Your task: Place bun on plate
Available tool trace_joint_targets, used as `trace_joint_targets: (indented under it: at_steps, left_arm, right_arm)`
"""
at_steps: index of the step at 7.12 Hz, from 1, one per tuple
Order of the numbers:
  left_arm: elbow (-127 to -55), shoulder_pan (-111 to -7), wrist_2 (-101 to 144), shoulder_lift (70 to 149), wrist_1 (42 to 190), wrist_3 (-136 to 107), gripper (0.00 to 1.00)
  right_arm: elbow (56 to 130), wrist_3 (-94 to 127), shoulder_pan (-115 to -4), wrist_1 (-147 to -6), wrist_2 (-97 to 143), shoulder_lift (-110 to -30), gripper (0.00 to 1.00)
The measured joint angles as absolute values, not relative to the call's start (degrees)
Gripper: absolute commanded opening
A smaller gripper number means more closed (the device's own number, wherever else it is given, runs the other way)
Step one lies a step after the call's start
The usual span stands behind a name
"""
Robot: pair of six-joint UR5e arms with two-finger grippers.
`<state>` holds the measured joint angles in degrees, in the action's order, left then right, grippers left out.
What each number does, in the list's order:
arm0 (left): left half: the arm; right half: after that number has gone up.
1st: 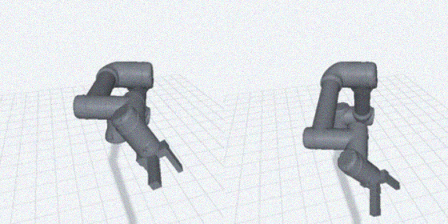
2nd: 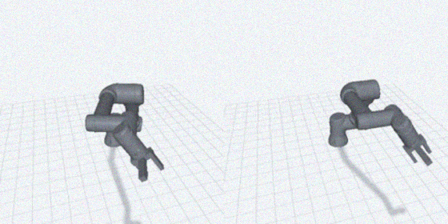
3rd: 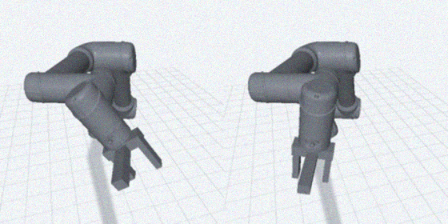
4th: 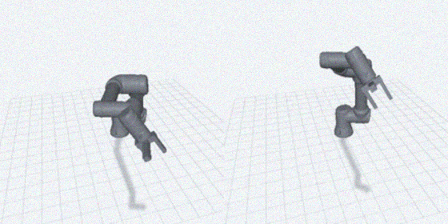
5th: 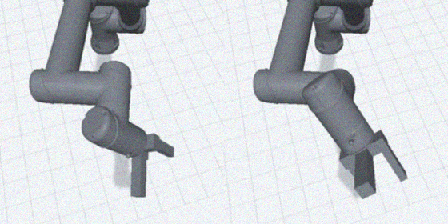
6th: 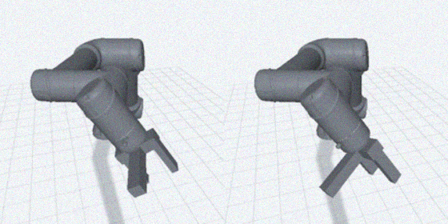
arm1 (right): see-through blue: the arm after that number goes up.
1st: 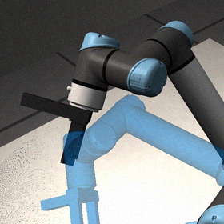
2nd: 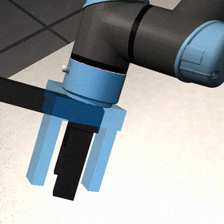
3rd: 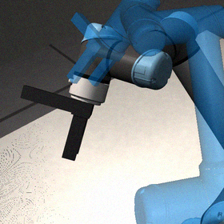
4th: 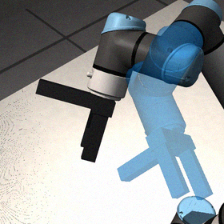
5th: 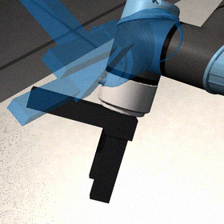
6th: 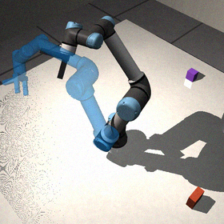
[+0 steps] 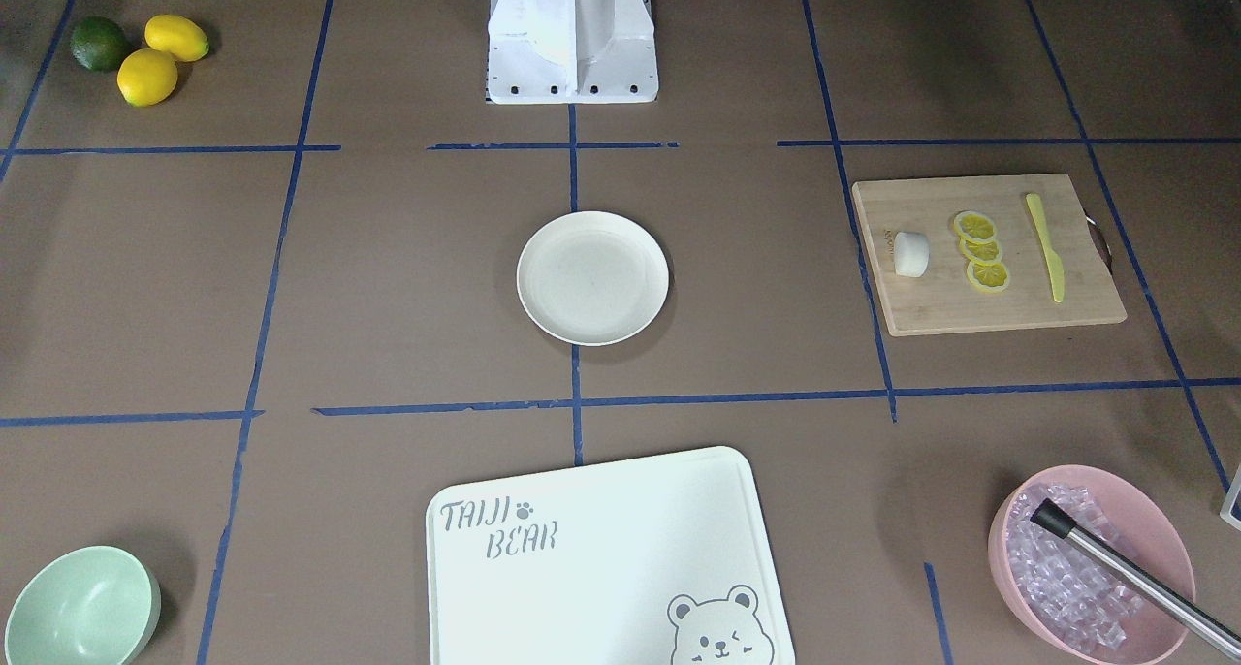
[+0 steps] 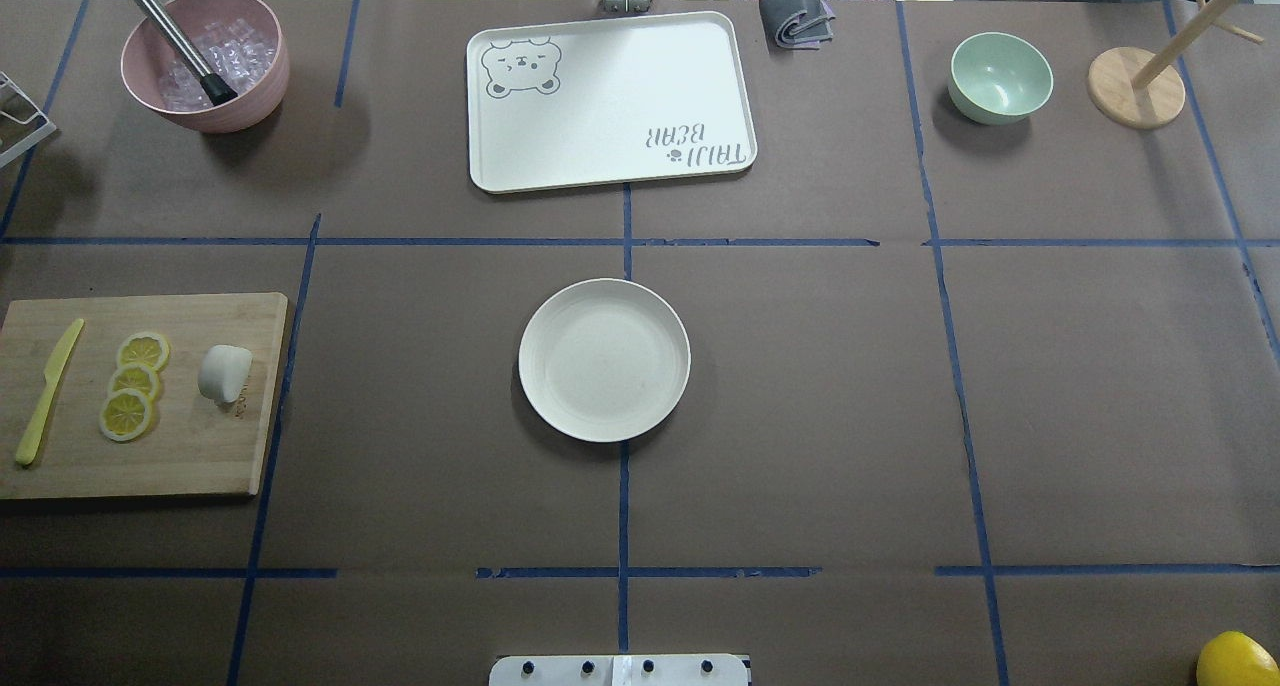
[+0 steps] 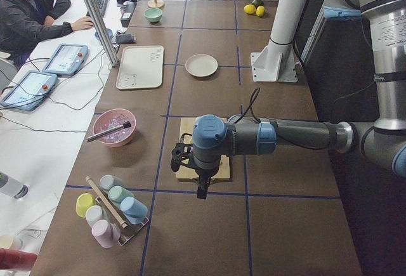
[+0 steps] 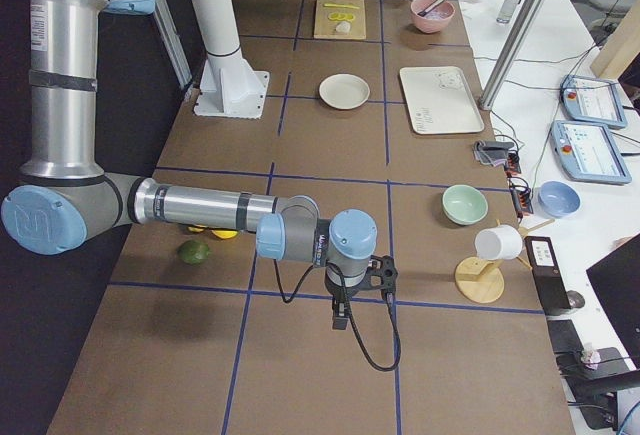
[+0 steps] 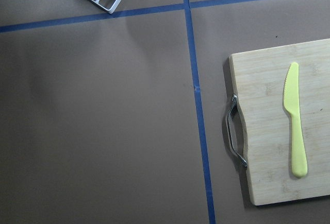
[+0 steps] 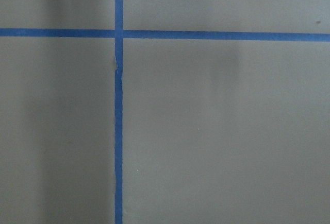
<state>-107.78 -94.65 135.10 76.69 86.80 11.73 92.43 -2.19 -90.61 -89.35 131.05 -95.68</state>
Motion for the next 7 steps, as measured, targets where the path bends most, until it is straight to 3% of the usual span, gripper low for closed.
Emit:
trace_joint_targets:
  at_steps: [4,7]
  left_arm:
    - [-106.5,-93.4,136.0,81.0,92.9,9.0,1.0]
    - [-111.1,-81.2,137.8,83.4,96.8,-5.4,1.0]
  right_arm:
    - [93.0,-2.0,-90.6,-89.2,131.1,-95.7,1.0]
    - [93.0,-2.0,-90.6,-89.2,131.1,-95.6,1.0]
